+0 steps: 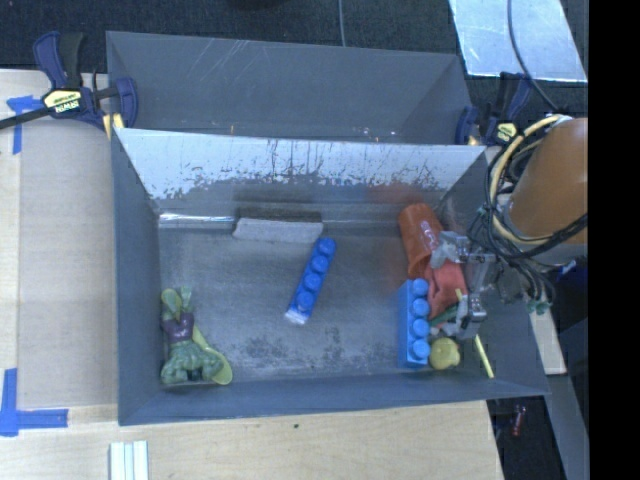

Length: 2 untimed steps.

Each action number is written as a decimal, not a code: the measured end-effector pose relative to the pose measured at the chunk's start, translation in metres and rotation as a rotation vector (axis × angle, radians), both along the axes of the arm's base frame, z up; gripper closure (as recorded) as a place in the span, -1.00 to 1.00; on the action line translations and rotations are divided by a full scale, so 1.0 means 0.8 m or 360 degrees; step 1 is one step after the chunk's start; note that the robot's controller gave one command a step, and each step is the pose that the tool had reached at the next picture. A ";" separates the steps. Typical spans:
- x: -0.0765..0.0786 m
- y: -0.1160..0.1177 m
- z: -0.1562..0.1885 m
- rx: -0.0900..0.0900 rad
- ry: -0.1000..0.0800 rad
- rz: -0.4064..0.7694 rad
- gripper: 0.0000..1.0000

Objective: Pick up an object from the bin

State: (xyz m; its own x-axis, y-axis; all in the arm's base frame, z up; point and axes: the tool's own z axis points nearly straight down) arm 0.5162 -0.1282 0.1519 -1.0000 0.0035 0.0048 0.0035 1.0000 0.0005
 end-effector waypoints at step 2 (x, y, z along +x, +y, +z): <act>0.012 -0.004 -0.076 -0.0003 -0.0025 0.0702 -1.00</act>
Offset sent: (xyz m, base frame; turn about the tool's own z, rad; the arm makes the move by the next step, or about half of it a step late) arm 0.0075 -0.0053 -0.0819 -0.5449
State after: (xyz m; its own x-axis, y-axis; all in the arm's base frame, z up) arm 0.5257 -0.1312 0.0912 -0.9057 -0.4237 -0.0098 -0.4237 0.9058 -0.0045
